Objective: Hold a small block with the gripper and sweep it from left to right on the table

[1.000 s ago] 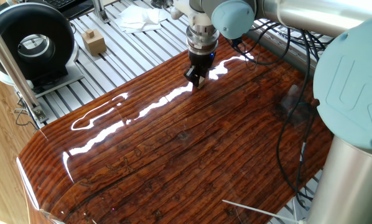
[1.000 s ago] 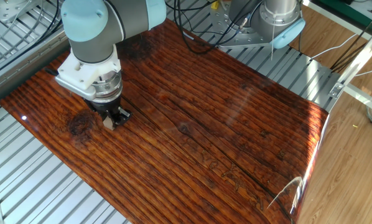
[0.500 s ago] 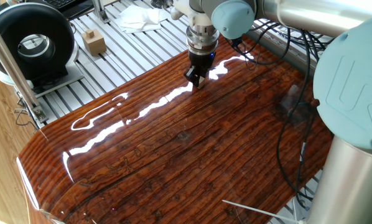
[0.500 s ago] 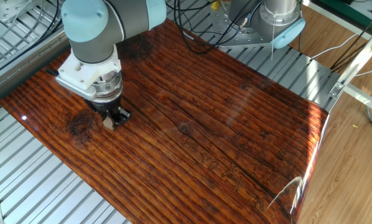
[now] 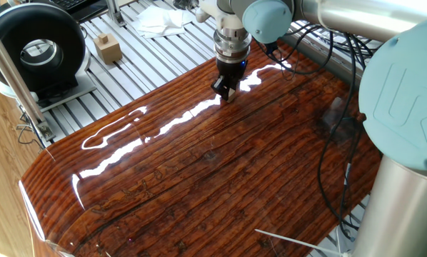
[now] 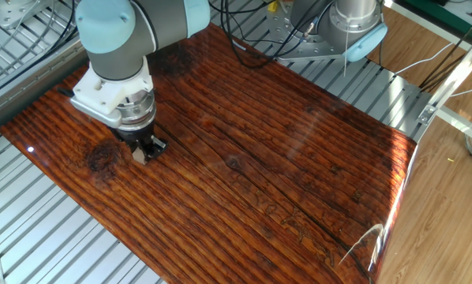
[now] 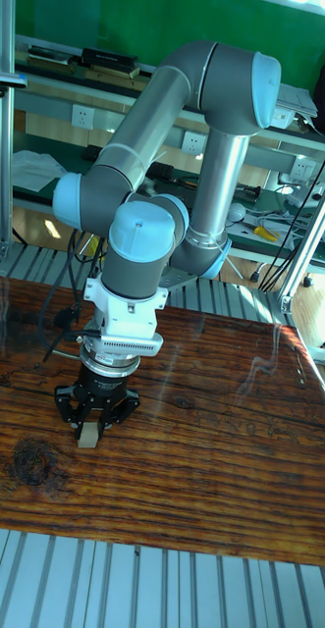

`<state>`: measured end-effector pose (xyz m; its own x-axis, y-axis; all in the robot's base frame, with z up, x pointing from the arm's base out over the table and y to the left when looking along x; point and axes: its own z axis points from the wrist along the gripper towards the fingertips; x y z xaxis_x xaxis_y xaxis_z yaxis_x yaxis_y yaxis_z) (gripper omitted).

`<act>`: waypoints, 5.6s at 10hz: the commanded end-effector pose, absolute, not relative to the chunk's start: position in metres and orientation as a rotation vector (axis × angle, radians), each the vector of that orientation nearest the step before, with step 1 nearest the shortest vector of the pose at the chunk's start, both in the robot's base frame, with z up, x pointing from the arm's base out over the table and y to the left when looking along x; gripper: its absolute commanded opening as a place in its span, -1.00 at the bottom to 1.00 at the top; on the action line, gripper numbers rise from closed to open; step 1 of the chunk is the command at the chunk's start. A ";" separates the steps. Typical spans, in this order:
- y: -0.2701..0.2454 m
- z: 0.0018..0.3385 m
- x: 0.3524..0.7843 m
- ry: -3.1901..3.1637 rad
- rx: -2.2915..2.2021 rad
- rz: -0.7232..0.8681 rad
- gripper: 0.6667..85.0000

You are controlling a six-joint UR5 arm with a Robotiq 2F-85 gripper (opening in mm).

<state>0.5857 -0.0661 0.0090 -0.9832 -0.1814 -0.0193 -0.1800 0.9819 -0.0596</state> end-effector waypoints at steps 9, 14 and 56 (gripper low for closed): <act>-0.059 0.010 0.585 3.108 -0.267 -0.038 -0.99; -0.056 0.011 0.585 3.111 -0.265 -0.030 -0.99; -0.032 0.012 0.584 3.124 -0.186 -0.014 -0.99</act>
<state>0.5831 -0.0353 0.0107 -0.9915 -0.1301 -0.0081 -0.1299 0.9913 -0.0187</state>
